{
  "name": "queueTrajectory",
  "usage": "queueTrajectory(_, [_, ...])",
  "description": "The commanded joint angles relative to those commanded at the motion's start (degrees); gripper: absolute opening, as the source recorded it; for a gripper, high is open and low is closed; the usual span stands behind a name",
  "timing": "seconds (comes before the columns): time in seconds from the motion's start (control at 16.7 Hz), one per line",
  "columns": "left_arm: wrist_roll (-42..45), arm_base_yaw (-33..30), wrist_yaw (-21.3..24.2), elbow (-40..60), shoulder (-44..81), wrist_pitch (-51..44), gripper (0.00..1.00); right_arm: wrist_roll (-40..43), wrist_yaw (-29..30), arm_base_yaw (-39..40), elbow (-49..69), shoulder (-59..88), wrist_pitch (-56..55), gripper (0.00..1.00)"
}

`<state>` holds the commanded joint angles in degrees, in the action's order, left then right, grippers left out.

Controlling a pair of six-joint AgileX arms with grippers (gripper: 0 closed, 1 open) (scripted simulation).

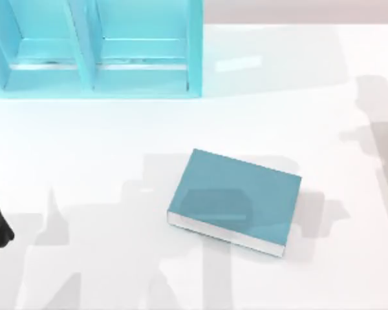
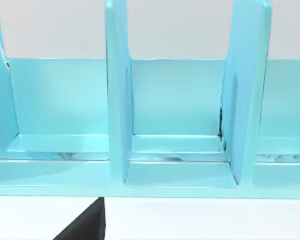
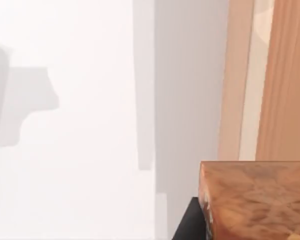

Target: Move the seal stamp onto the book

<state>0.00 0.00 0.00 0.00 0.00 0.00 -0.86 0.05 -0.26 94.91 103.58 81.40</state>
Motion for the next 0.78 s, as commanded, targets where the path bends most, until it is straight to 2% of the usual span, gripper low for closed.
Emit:
queueTrajectory(0.24, [0.0,0.0,0.0,0.0,0.0,0.0,1.0,-5.96,0.14,6.17,2.7,5.66,-0.81,0.0])
queueTrajectory(0.6, [0.0,0.0,0.0,0.0,0.0,0.0,1.0,-29.21,0.28,29.11,7.11,16.06,-5.07,0.0])
queueTrajectory(0.78, [0.0,0.0,0.0,0.0,0.0,0.0,1.0,-37.07,0.17,36.8,9.45,19.92,-8.57,0.0])
